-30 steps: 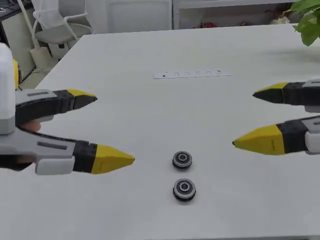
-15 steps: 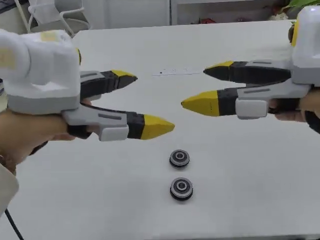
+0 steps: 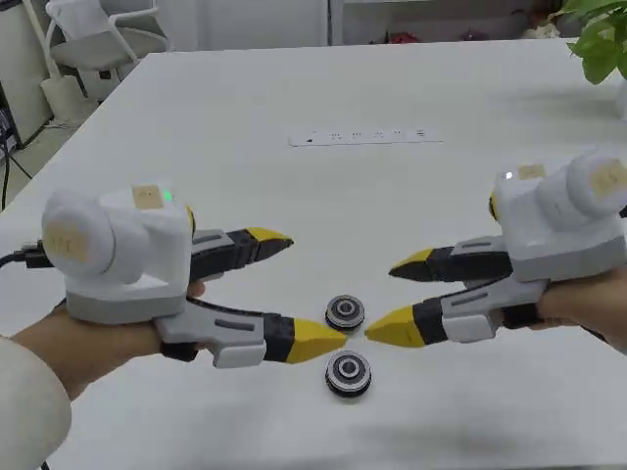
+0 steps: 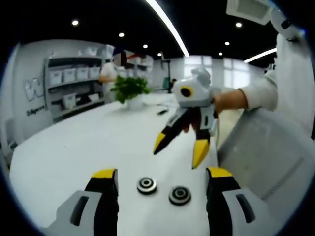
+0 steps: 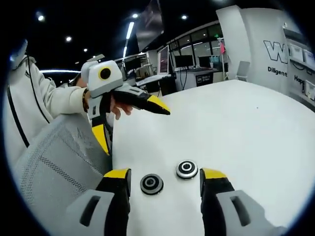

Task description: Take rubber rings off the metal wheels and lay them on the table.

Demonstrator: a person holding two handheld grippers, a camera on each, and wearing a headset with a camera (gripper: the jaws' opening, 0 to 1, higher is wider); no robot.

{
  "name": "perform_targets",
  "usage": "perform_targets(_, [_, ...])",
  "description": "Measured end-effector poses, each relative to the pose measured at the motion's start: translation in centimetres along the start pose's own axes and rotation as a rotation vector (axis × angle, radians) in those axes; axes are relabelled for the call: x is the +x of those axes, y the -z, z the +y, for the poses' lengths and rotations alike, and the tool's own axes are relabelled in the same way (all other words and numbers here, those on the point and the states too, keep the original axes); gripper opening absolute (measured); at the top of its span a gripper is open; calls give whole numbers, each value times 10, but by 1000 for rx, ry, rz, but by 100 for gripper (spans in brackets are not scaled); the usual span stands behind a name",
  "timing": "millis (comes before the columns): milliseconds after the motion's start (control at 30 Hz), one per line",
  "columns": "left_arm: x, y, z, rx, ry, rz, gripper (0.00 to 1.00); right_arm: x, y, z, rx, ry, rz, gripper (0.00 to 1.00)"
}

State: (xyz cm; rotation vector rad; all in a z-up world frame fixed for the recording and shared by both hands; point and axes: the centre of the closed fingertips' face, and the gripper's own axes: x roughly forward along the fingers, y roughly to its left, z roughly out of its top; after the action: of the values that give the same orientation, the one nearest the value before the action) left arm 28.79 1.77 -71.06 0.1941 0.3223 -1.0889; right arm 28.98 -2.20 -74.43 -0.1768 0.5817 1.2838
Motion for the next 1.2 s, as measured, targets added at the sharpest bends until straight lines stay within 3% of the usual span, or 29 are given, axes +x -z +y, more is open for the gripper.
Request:
perform_targets(133, [9,13,-2,-34,10,18,65,4,20,-1,11,-3,61,51])
perform_targets(300, [15,22,-6,-7,27,50,62,10,29,6,0,-25,91,48])
perform_targets(433, [19,28,-12,5,46,67,55,17,42,11,-51,-66,142,43])
perform_targets(600, [26,38,-23,7,79,97,50,19,45,14,-90,-71,148,35])
perform_targets(700, [32,44,-28,53,82,123,47,21,46,14,-102,-71,146,32])
perform_targets(967, [43,55,-42,96,122,173,39,28,53,22,-151,-96,183,28])
perform_targets(1200, [44,56,-44,99,134,173,33,32,58,24,-176,-101,206,27])
